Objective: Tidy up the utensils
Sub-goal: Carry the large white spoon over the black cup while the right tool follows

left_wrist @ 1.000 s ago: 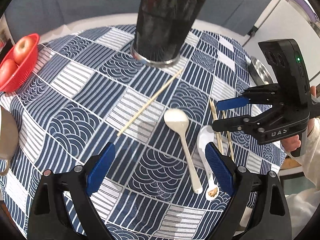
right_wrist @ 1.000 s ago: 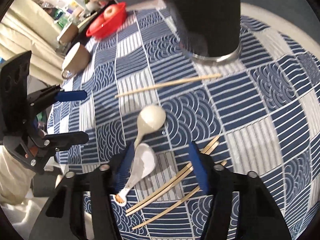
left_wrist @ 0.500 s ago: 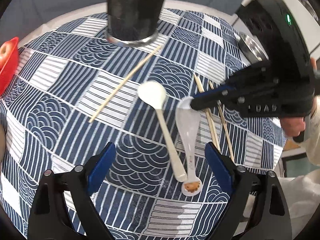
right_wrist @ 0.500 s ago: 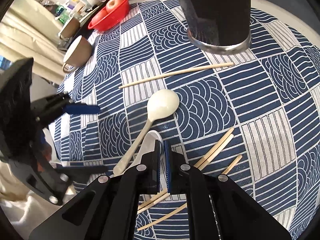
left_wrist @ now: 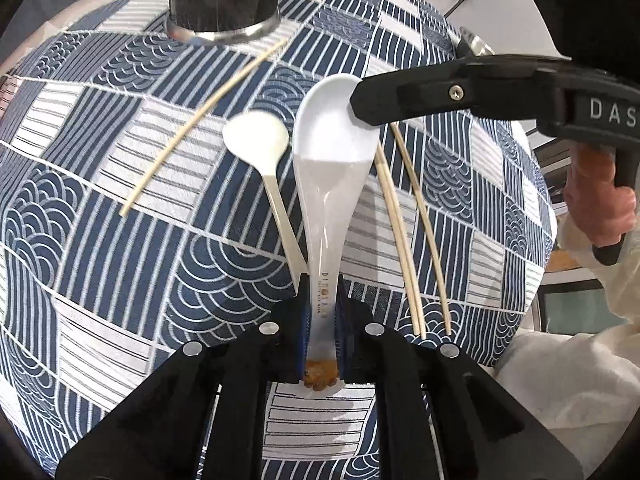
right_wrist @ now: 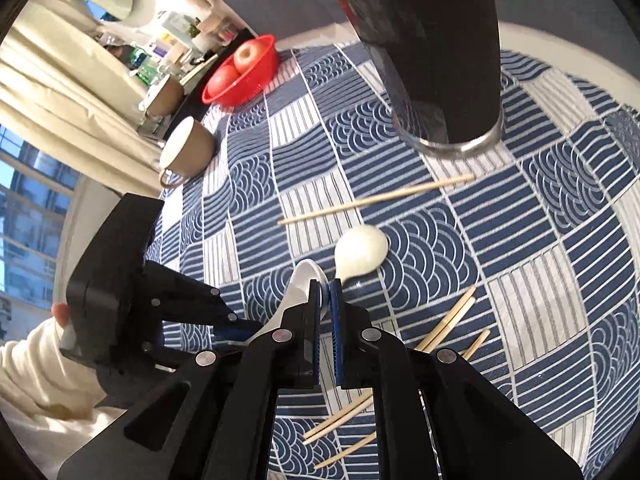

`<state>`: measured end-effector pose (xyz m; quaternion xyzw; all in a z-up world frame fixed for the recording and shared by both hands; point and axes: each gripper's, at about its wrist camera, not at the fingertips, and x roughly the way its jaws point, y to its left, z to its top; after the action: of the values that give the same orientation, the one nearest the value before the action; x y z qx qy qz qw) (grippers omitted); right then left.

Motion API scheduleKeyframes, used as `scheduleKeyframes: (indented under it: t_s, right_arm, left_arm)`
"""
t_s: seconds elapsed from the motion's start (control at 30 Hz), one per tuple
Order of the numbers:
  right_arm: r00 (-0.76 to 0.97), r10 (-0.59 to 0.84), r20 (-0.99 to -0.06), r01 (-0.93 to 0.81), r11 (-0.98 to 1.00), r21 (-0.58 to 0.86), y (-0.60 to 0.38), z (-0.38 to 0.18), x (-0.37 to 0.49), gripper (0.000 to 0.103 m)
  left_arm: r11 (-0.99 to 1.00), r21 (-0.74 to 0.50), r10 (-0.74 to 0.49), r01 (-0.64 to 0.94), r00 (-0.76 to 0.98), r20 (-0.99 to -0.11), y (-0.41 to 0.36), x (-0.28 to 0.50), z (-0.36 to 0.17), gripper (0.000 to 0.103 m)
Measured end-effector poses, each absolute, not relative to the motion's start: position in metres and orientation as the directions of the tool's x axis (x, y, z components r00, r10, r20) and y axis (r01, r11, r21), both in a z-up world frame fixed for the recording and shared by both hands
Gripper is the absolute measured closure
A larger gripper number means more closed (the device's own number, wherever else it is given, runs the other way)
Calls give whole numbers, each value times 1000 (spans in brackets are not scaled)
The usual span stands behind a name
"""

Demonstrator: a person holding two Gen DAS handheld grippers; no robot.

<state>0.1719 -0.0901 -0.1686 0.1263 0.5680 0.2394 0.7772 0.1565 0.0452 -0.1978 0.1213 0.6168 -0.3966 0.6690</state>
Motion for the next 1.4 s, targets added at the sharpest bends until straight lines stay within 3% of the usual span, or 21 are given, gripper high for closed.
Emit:
scheduleKeyframes:
  t_s: [0.63, 1.03, 1.4]
  right_arm:
    - [478, 512, -714, -266, 859, 438, -118, -67, 186, 97]
    - [645, 445, -621, -275, 894, 354, -153, 8, 214, 97]
    - [738, 368, -565, -262, 929, 263, -163, 58, 235, 96]
  left_arm:
    - [585, -275, -484, 763, 56, -873, 22, 195, -106, 92]
    - [538, -152, -495, 829, 165, -853, -17, 244, -45, 92]
    - [529, -131, -539, 838, 213, -815, -42, 287, -12, 92]
